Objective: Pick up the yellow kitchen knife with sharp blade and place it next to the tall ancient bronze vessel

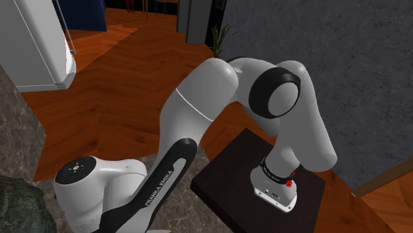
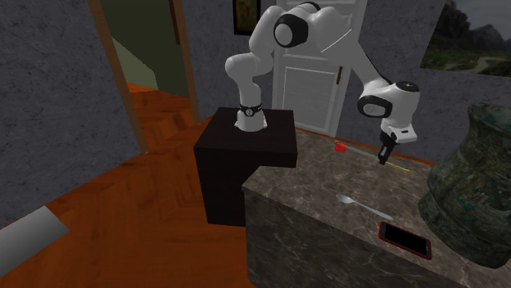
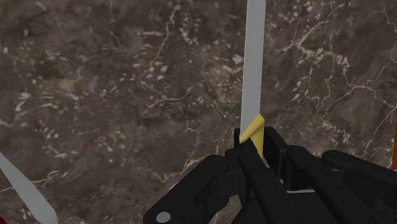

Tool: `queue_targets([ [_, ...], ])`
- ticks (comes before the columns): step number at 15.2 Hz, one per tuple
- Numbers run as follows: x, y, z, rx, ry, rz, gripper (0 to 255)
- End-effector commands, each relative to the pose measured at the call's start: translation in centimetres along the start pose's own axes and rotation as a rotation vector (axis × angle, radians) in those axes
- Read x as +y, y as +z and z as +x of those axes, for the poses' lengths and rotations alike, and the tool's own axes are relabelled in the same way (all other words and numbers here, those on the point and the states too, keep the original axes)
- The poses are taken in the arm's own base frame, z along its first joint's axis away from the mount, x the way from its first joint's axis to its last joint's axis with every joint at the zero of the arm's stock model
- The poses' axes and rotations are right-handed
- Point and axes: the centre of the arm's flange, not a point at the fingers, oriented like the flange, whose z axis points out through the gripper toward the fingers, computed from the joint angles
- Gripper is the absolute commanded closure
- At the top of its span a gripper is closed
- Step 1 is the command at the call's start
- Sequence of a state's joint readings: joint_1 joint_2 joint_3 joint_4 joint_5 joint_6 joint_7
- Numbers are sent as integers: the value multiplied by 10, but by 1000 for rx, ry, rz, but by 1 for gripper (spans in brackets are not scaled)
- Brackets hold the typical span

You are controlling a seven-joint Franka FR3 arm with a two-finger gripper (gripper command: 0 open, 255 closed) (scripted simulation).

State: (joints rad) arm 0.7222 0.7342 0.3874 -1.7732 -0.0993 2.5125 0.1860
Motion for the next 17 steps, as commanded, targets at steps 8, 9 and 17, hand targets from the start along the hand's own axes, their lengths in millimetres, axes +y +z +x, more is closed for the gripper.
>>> queue_targets([
  [8,11,46,-2,0,0,0,255],
  [9,12,51,-2,0,0,0,255],
  [17,17,78,-2,0,0,0,255],
])
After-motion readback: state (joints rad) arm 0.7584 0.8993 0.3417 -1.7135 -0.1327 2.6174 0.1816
